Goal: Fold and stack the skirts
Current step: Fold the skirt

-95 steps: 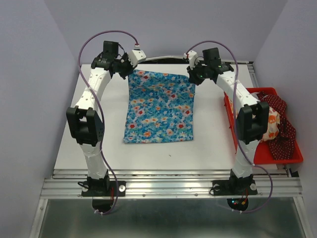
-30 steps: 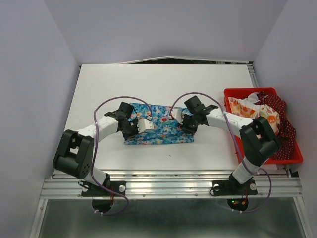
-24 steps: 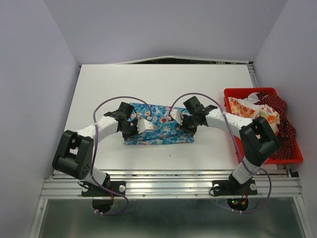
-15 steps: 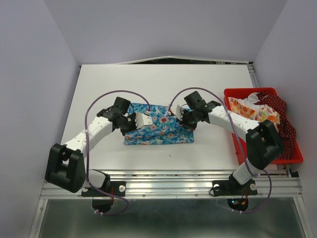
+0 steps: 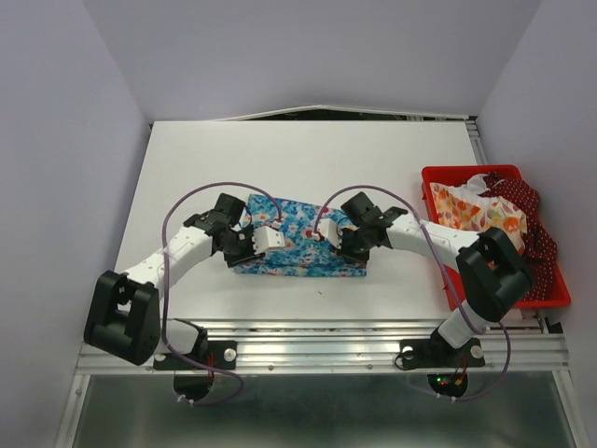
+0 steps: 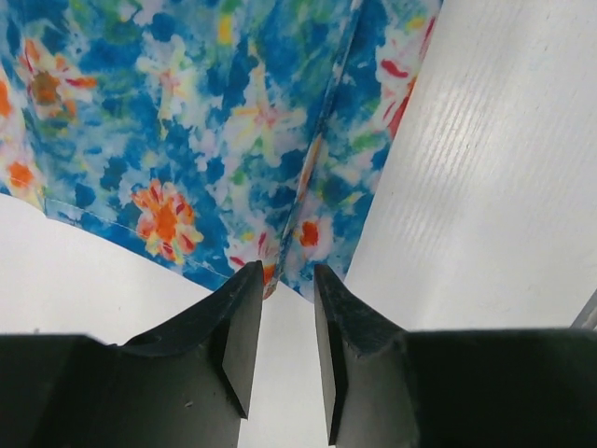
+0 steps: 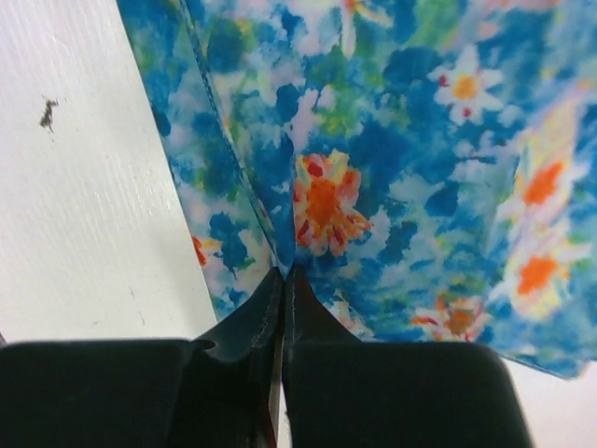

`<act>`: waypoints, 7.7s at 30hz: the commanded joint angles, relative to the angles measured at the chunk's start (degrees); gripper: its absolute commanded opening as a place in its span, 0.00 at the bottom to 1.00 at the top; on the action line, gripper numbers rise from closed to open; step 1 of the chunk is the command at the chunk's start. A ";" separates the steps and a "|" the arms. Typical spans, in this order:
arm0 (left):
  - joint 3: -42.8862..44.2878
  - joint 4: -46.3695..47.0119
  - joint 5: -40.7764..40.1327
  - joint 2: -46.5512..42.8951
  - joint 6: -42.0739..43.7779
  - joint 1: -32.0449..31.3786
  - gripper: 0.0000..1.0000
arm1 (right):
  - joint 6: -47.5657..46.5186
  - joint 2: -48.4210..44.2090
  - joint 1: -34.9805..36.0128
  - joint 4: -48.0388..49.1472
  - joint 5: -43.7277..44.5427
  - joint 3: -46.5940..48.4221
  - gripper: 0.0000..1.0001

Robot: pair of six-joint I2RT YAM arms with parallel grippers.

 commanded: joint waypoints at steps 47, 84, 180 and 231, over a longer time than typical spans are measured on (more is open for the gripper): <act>-1.36 -6.20 3.10 -0.12 0.44 -8.09 0.00 | -7.43 -5.61 0.47 0.56 7.50 -2.87 0.01; -9.55 11.90 -20.80 6.37 -4.76 -12.69 0.00 | 3.02 14.09 -5.51 -0.48 3.19 17.35 0.41; 8.12 13.31 -22.49 12.80 -33.84 -44.23 0.77 | 57.60 28.49 -3.49 15.51 -25.99 10.57 0.23; 6.10 5.14 -16.95 11.22 -33.93 -45.63 0.37 | 43.98 31.04 -3.49 2.41 -26.25 35.19 0.60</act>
